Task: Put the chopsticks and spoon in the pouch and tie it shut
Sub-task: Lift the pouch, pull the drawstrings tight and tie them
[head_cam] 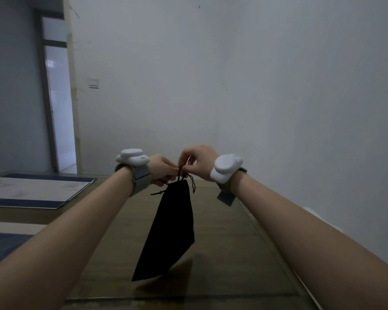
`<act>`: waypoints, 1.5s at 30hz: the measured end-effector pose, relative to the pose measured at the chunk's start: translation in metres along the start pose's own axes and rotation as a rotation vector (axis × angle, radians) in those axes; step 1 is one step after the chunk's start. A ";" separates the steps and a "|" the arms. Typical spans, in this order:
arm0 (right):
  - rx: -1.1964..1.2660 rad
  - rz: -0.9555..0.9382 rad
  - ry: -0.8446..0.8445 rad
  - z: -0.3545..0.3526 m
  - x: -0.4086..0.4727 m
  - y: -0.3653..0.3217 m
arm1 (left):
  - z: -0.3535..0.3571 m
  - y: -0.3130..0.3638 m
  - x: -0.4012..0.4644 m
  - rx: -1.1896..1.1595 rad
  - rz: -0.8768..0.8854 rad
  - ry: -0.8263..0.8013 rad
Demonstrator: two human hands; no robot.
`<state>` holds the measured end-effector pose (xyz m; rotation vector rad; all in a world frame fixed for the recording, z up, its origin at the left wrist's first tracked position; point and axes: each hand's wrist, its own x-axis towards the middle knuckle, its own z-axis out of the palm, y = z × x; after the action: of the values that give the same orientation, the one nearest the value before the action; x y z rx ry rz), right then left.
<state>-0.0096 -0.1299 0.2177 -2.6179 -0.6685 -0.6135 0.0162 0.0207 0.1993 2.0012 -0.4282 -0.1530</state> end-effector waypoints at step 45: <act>0.491 0.399 -0.163 0.007 -0.014 0.027 | -0.002 -0.004 0.004 -0.087 -0.175 0.044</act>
<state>-0.0046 -0.1537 0.1981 -2.2515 -0.2755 -0.0960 0.0212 0.0224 0.1964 1.9508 -0.2144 -0.2325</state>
